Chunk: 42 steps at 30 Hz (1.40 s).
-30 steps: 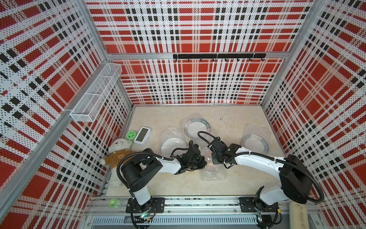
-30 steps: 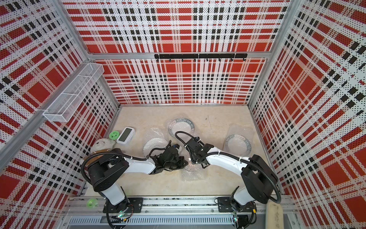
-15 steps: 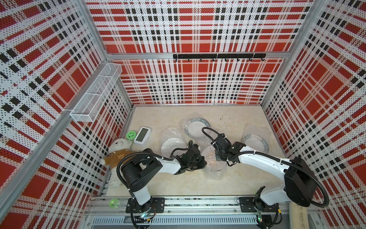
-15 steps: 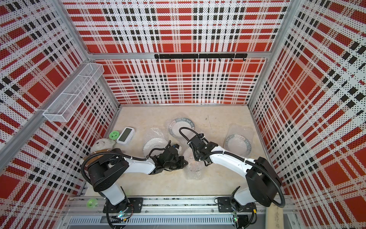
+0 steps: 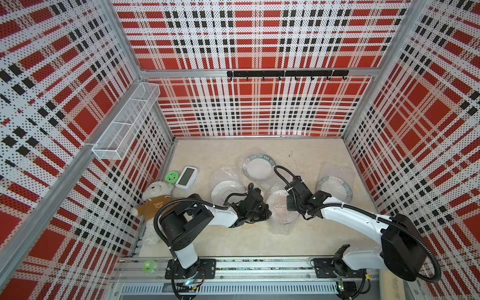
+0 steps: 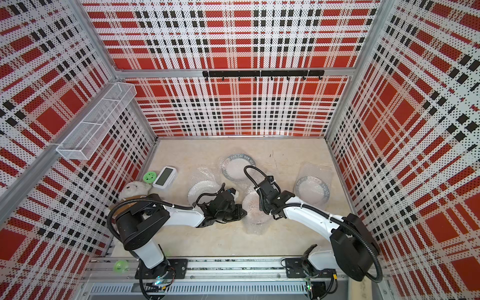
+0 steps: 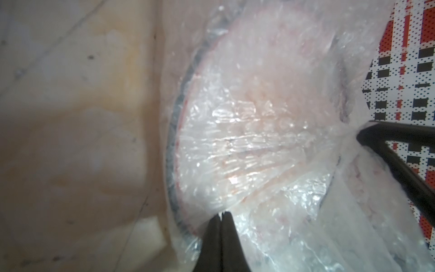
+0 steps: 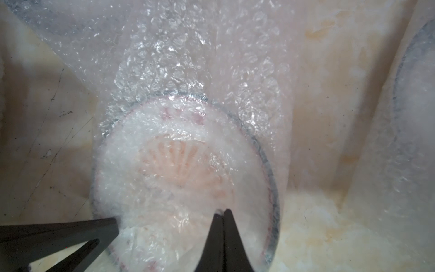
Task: Unpack dinner plates from bubble wrap
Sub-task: Unwrap the bubble wrap at the center of the board.
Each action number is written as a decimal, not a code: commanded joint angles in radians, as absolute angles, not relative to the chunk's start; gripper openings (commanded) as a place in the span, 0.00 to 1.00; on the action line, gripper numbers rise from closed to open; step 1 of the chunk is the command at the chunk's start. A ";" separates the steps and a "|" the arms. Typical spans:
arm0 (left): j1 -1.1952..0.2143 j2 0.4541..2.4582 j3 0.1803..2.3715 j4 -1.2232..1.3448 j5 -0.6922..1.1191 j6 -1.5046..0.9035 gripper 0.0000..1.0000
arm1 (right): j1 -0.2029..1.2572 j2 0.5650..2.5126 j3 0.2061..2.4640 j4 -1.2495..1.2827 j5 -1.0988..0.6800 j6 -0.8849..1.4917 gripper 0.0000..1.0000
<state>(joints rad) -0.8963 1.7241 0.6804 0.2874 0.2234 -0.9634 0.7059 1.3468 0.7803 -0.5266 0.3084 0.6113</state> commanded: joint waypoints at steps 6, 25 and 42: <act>-0.960 1.653 0.801 0.172 0.263 -0.913 0.00 | 0.697 1.348 0.739 -0.375 0.247 0.582 0.00; -0.965 1.890 0.911 0.156 0.204 -0.900 0.00 | 0.698 1.356 0.715 -0.347 0.210 0.582 0.00; -0.971 1.904 0.795 0.100 0.140 -0.954 0.00 | 0.651 1.371 0.767 -0.253 0.290 0.562 0.00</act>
